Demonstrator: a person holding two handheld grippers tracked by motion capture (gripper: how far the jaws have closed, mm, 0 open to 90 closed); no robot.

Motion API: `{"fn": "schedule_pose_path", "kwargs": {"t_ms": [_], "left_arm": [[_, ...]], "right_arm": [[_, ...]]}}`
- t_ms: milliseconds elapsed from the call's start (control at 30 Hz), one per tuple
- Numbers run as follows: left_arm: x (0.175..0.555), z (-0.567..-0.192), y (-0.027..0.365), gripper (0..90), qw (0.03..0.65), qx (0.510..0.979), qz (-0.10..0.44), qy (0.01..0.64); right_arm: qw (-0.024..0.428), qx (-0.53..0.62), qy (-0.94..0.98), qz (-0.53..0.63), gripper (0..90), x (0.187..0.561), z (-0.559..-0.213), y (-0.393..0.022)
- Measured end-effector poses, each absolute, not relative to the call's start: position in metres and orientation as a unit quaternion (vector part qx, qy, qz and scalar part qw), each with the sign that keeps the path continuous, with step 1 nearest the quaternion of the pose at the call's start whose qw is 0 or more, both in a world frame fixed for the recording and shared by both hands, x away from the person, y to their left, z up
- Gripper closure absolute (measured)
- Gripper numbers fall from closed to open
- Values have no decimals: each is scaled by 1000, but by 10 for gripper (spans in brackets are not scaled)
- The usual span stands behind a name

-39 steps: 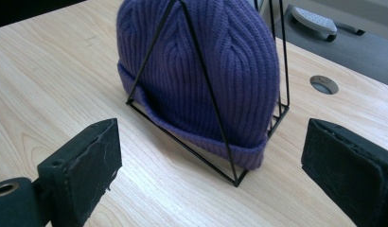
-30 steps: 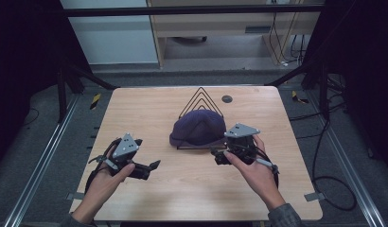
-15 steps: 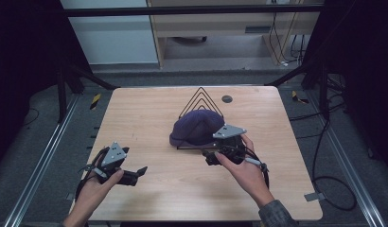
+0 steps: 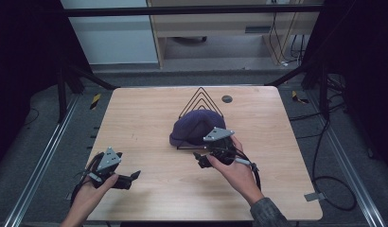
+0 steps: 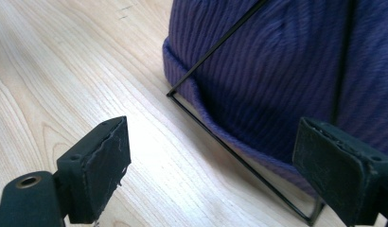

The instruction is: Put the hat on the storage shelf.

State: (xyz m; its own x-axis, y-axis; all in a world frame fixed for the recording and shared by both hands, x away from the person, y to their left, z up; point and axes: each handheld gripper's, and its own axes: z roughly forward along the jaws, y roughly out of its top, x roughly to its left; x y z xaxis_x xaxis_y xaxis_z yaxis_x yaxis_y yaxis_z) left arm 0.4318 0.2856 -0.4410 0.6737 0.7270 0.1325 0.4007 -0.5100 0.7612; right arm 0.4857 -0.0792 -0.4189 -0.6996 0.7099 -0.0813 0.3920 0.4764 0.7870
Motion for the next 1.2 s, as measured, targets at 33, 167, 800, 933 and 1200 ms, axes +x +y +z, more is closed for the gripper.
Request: {"fn": "schedule_pose_path", "kwargs": {"t_ms": [33, 167, 800, 933, 1200], "left_arm": [[431, -444, 286, 40, 364, 839, 224, 336], [431, -453, 288, 39, 358, 841, 219, 342], [436, -488, 301, 42, 344, 843, 198, 363], [438, -494, 303, 42, 341, 843, 196, 367], [444, -505, 308, 42, 343, 838, 193, 378]], "right_arm": [[201, 329, 836, 389, 124, 486, -421, -78], [189, 327, 841, 387, 126, 486, -430, -70], [143, 326, 863, 359, 125, 483, -468, -44], [128, 322, 871, 349, 121, 483, -478, -36], [118, 338, 864, 353, 119, 488, -496, -20]]}}
